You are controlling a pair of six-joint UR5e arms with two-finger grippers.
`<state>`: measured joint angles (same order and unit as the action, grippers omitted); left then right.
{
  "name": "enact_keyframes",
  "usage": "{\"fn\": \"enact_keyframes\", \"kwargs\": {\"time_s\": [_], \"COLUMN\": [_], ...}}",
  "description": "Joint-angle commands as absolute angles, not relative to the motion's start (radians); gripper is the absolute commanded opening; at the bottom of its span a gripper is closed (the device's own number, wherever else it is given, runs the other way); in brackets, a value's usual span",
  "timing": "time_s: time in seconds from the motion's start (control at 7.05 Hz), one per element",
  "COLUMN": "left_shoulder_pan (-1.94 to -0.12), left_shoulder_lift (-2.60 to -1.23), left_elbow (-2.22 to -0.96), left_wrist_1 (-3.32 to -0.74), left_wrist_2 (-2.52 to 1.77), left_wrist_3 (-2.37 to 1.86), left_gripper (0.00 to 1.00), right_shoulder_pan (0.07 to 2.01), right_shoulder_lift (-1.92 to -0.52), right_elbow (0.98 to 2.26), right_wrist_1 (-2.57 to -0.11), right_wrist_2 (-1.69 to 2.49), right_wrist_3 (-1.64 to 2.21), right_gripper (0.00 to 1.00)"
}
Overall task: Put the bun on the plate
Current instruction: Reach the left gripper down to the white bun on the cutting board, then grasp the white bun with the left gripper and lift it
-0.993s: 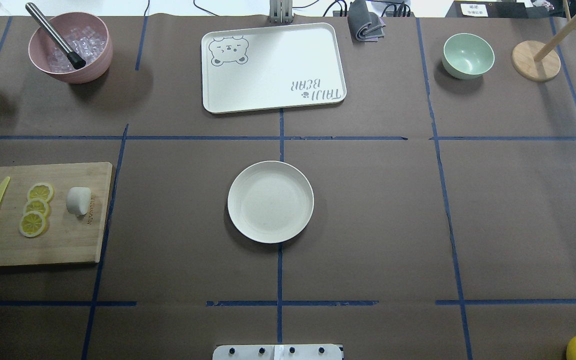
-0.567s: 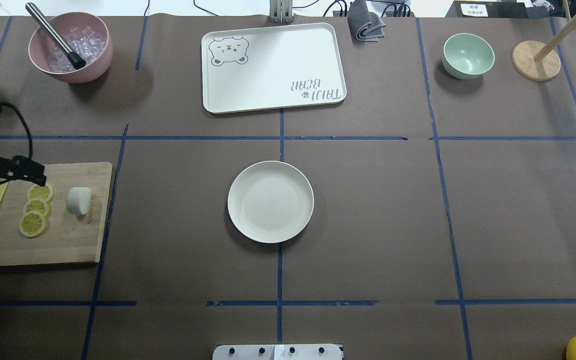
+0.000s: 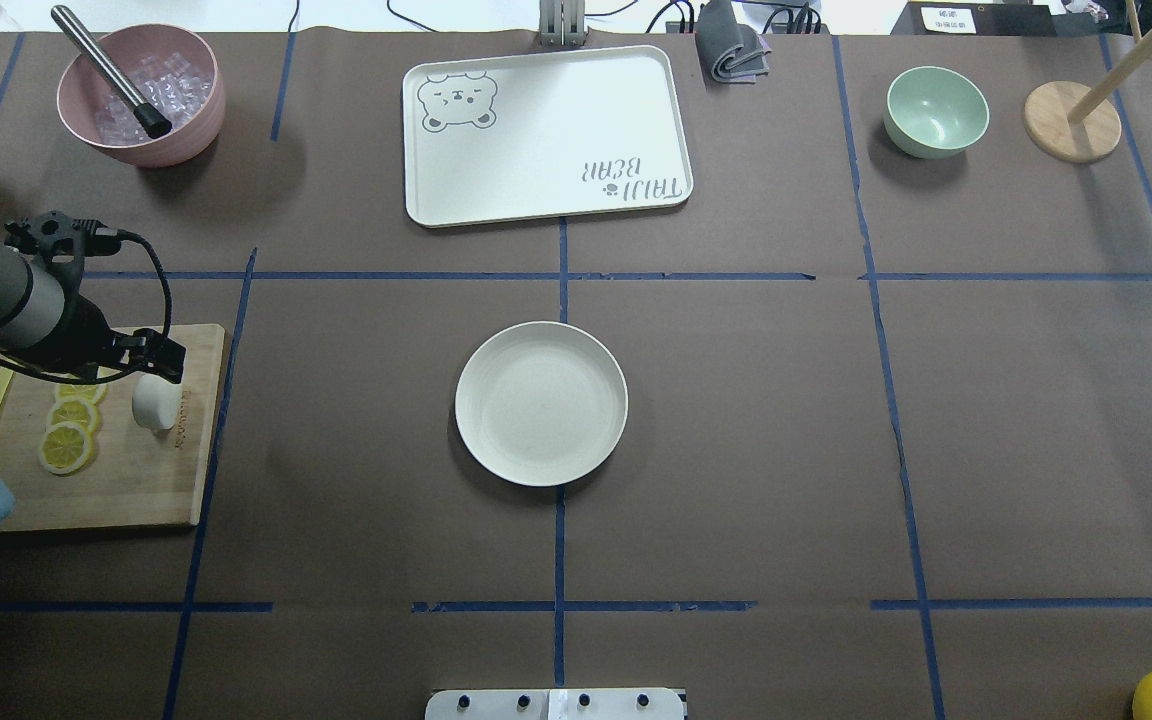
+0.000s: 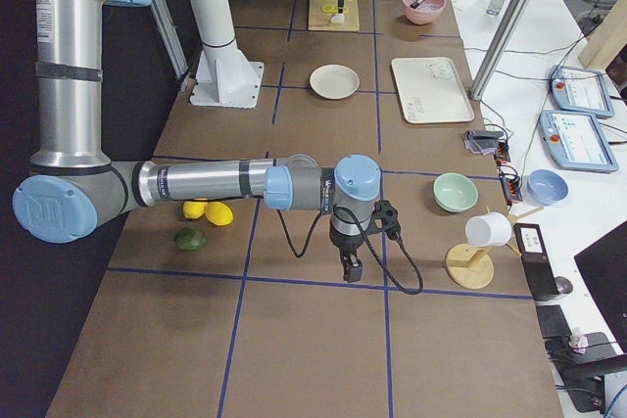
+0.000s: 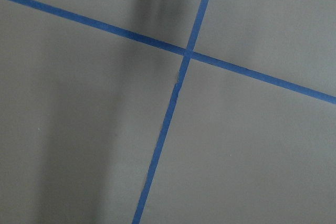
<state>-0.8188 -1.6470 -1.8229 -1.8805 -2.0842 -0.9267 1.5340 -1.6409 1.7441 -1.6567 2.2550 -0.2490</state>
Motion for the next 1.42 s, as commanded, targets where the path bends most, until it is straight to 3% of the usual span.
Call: {"fn": "enact_keyframes", "kwargs": {"time_s": [0.0, 0.57, 0.71, 0.85, 1.28], "left_shoulder_pan": [-0.808, -0.801, -0.802, -0.799, -0.758], "left_shoulder_lift": [-1.655, -1.652, -1.649, -1.649, -1.646], "left_elbow": [-1.718, -1.727, -1.732, -1.73, -1.733], "left_wrist_1": [-2.0, -1.991, -1.991, -1.991, -1.991], "left_wrist_2": [-2.089, -2.1, -2.099, -2.098, -2.094], "left_wrist_3": [-0.93, -0.936, -0.939, -0.939, -0.942], "left_gripper": [1.0, 1.0, 0.84, 0.55, 0.55], "right_shoulder_pan": [1.534, 1.534, 1.534, 1.534, 1.534], "right_shoulder_lift": [-1.64, -1.64, -1.643, -1.643, -1.643], "right_elbow": [1.747, 1.747, 1.747, 1.749, 1.749], "right_wrist_1": [-1.657, -1.657, -1.657, -1.657, -1.657], "right_wrist_2": [2.256, 2.256, 2.256, 2.258, 2.261], "right_wrist_3": [-0.247, -0.249, -0.249, -0.247, -0.247], "right_gripper": [1.0, 1.0, 1.0, 1.0, 1.0]}}
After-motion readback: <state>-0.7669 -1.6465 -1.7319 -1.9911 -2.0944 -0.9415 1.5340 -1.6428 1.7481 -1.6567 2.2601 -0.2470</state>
